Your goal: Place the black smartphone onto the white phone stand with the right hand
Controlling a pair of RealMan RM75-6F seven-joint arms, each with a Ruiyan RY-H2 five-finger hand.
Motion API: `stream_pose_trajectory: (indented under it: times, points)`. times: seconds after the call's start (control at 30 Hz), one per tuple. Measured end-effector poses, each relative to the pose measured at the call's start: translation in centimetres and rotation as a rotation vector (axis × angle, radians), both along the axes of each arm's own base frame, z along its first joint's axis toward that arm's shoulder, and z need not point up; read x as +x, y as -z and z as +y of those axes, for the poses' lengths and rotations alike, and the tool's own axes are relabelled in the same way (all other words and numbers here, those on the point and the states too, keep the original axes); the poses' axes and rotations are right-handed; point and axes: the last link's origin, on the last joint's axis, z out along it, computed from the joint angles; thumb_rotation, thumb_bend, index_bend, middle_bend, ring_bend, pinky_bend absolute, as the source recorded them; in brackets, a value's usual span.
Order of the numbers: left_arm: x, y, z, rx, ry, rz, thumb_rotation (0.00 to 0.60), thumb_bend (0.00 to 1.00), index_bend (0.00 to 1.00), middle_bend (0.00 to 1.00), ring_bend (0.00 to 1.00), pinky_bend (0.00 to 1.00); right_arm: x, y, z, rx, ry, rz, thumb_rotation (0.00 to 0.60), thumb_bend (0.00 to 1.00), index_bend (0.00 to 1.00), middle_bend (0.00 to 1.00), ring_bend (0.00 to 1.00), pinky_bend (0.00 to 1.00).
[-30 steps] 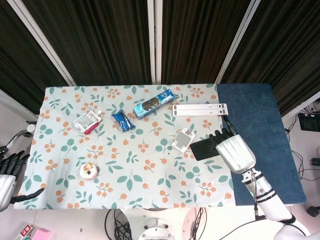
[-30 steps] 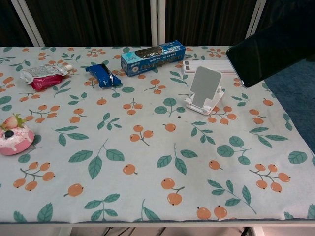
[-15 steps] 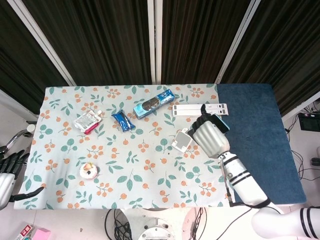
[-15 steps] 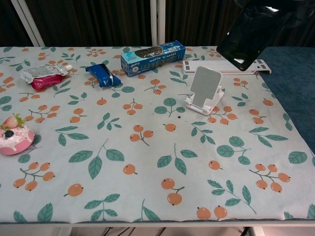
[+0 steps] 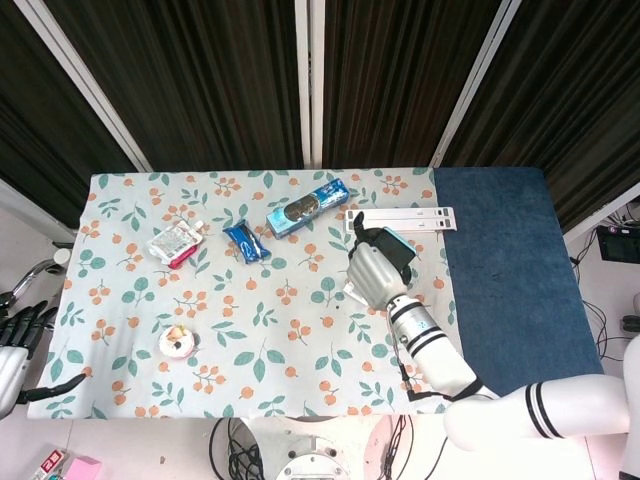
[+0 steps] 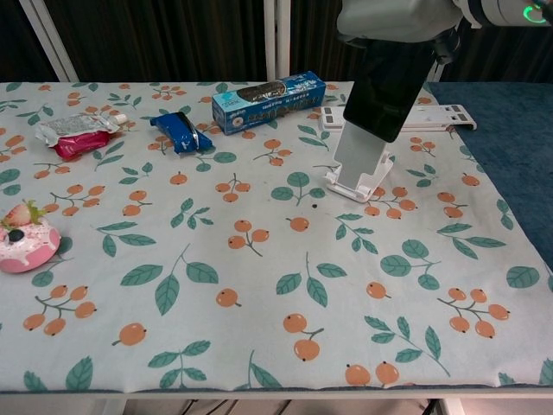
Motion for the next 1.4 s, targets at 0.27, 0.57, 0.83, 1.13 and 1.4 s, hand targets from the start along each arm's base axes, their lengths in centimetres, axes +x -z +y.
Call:
stream_pose_trajectory:
  times: [0.27, 0.57, 0.83, 1.13, 1.4]
  points:
    - [-0.3, 0.0, -0.3, 0.0, -0.003, -0.005, 0.208, 0.0, 0.05, 0.0, 0.0, 0.12, -0.4, 1.4, -0.5, 0.012, 0.002, 0.014, 0.6, 0.18, 0.62, 0.41, 0.43, 0.14]
    - [-0.4, 0.0, -0.3, 0.002, -0.003, -0.002, 0.208, 0.0, 0.05, 0.0, 0.0, 0.12, -0.7, 2.9, -0.8, 0.04, -0.032, 0.051, 0.6, 0.18, 0.62, 0.4, 0.43, 0.13]
    - [-0.3, -0.1, -0.3, 0.013, 0.012, 0.005, 0.203, 0.0, 0.05, 0.0, 0.0, 0.12, -1.2, 3.6, -1.0, 0.035, -0.025, 0.081, 0.6, 0.18, 0.62, 0.4, 0.43, 0.13]
    - [-0.3, 0.0, -0.3, 0.025, 0.032, 0.007, 0.2, 0.0, 0.05, 0.0, 0.0, 0.12, -1.5, 4.3, -1.0, 0.042, -0.023, 0.086, 0.6, 0.18, 0.62, 0.4, 0.43, 0.13]
    - [-0.3, 0.0, -0.3, 0.025, 0.031, 0.008, 0.203, 0.0, 0.05, 0.0, 0.0, 0.12, -1.6, 5.4, -0.9, 0.055, -0.033, 0.093, 0.6, 0.18, 0.62, 0.4, 0.43, 0.13]
